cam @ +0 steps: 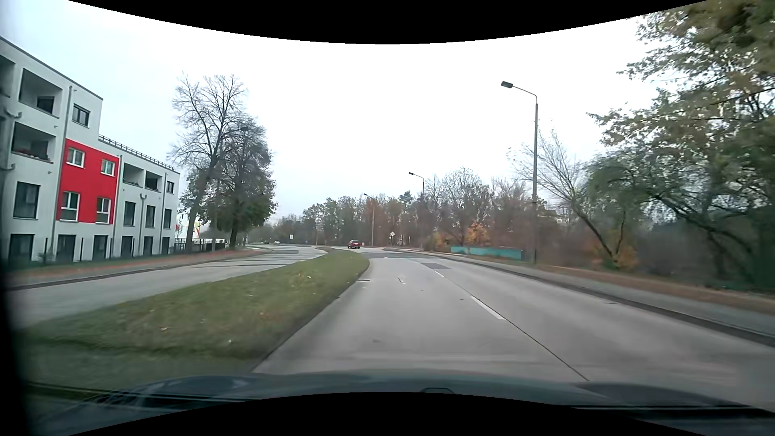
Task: Follow the waypoints while adhering to traffic rules and regulations
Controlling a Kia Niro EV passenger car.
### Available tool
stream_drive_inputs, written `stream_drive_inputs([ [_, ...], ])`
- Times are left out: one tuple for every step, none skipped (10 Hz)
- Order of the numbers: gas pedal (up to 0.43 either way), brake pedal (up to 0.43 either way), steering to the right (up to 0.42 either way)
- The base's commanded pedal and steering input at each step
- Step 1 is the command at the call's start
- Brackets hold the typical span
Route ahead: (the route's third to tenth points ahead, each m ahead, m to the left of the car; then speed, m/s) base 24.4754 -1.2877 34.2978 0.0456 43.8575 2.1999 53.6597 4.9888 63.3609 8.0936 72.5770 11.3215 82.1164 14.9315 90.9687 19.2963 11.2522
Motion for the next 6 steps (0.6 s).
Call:
stream_drive_inputs([
  [0.150, 0.000, -0.019],
  [0.150, 0.000, -0.014],
  [0.157, 0.000, -0.014],
  [0.157, 0.000, -0.012],
  [0.169, 0.000, -0.010],
  [0.169, 0.000, -0.010],
])
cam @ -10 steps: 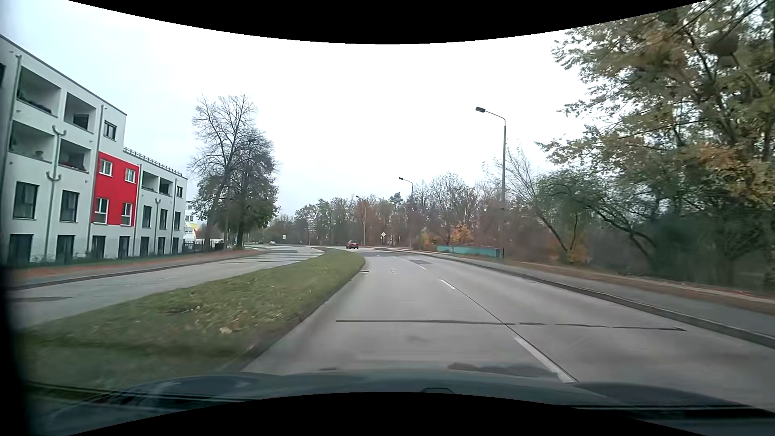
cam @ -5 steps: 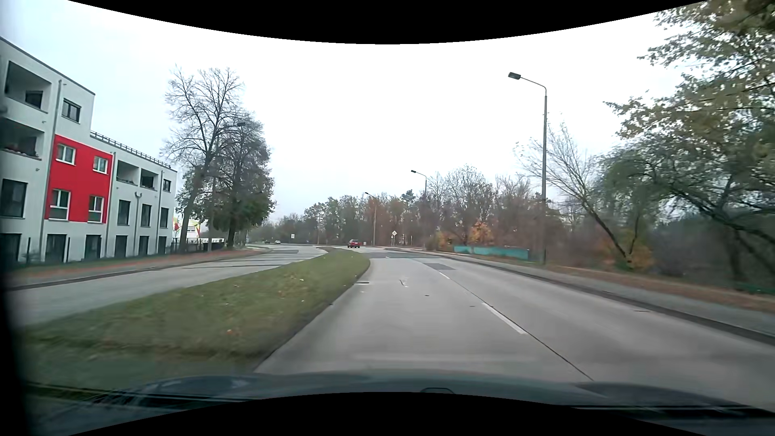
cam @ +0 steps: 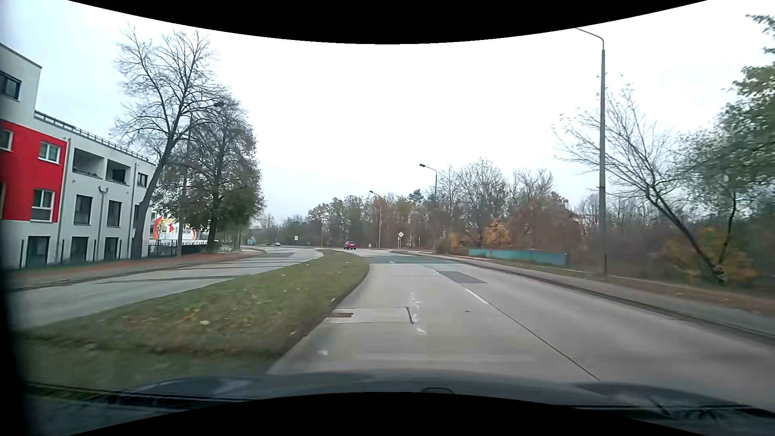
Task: Follow the waypoints while adhering to traffic rules and regulations
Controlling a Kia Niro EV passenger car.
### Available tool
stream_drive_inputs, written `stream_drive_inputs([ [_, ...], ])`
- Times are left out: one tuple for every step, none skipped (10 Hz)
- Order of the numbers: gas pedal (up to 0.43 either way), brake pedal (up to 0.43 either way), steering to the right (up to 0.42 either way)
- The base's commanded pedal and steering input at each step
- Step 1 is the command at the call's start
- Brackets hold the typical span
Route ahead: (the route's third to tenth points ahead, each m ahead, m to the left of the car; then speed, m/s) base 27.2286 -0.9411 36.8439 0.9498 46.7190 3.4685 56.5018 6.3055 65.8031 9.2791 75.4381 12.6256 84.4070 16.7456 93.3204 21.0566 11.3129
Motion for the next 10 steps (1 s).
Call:
stream_drive_inputs([
  [0.169, 0.000, -0.006],
  [0.169, 0.000, -0.006],
  [0.169, 0.000, -0.006],
  [0.169, 0.000, -0.006],
  [0.169, 0.000, -0.006],
  [0.169, 0.000, -0.006],
  [0.169, 0.000, -0.009],
  [0.169, 0.000, -0.010],
  [0.169, 0.000, -0.010],
  [0.169, 0.000, -0.014],
])
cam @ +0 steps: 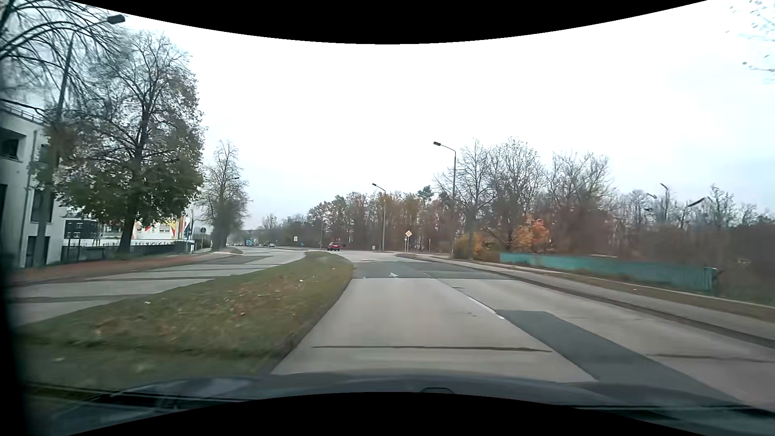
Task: Follow the waypoints while adhering to traffic rules and regulations
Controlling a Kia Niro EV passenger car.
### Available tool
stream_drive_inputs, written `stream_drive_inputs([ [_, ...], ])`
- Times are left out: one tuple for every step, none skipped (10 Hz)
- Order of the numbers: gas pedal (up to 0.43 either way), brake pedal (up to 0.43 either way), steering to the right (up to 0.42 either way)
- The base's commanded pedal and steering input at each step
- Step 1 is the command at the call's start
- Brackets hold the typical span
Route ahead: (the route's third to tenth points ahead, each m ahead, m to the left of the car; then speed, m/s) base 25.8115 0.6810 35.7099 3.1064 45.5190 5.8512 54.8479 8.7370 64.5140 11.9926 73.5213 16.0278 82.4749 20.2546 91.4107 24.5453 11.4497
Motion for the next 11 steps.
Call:
stream_drive_inputs([
  [0.169, 0.000, -0.015],
  [0.169, 0.000, -0.017],
  [0.169, 0.000, -0.021],
  [0.169, 0.000, -0.025],
  [0.169, 0.000, -0.028],
  [0.169, 0.000, -0.029],
  [0.169, 0.000, -0.029],
  [0.169, 0.000, -0.030],
  [0.169, 0.000, -0.031],
  [0.169, 0.000, -0.034],
  [0.169, 0.000, -0.036],
])
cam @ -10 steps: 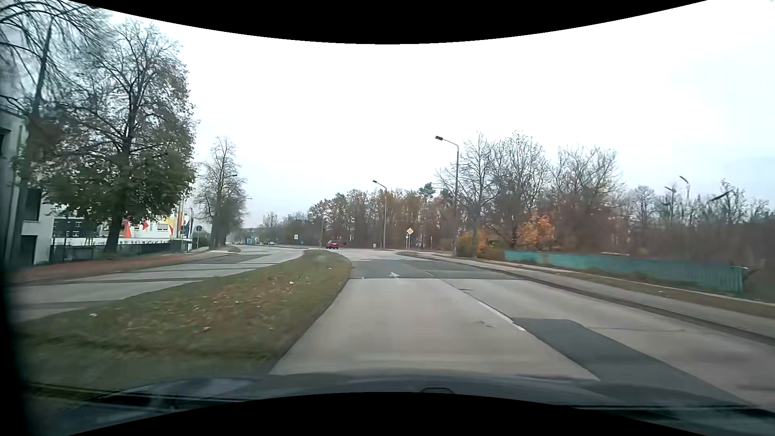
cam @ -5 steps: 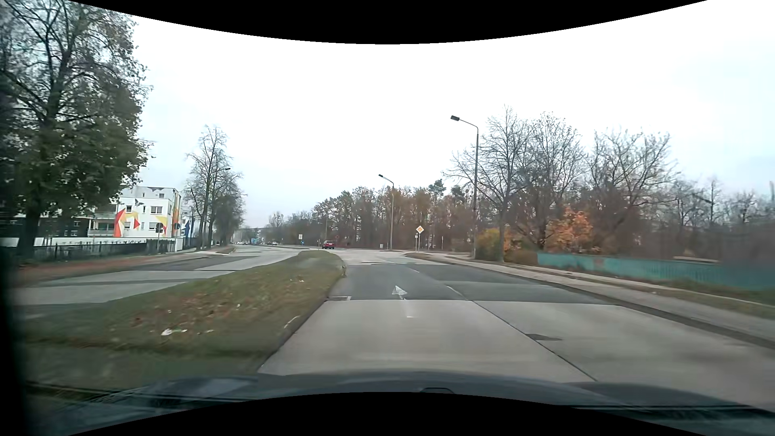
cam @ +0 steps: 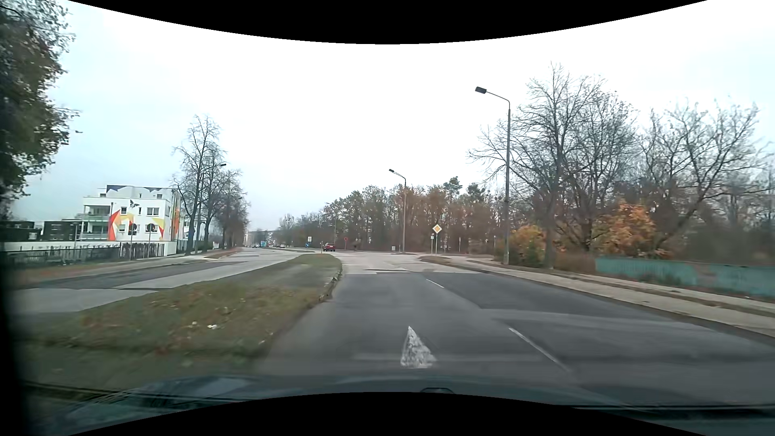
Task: Follow the waypoints while adhering to traffic rules and regulations
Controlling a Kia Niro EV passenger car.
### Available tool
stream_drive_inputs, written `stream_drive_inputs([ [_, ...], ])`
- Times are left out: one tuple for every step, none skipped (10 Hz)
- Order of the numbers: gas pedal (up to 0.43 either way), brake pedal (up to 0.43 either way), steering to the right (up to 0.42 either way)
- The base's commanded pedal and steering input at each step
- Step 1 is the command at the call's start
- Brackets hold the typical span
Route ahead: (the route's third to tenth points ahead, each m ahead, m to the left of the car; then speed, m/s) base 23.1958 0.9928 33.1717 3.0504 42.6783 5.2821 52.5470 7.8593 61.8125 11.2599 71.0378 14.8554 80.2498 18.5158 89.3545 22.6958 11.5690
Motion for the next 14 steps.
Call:
stream_drive_inputs([
  [0.169, 0.000, -0.036],
  [0.169, 0.000, -0.037],
  [0.169, 0.000, -0.037],
  [0.169, 0.000, -0.039],
  [0.169, 0.000, -0.040],
  [0.169, 0.000, -0.042],
  [0.169, 0.000, -0.042],
  [0.169, 0.000, -0.041],
  [0.177, 0.000, -0.039],
  [0.177, 0.000, -0.039],
  [0.169, 0.000, -0.035],
  [0.169, 0.000, -0.037],
  [0.169, 0.000, -0.038],
  [0.169, 0.000, -0.035],
])
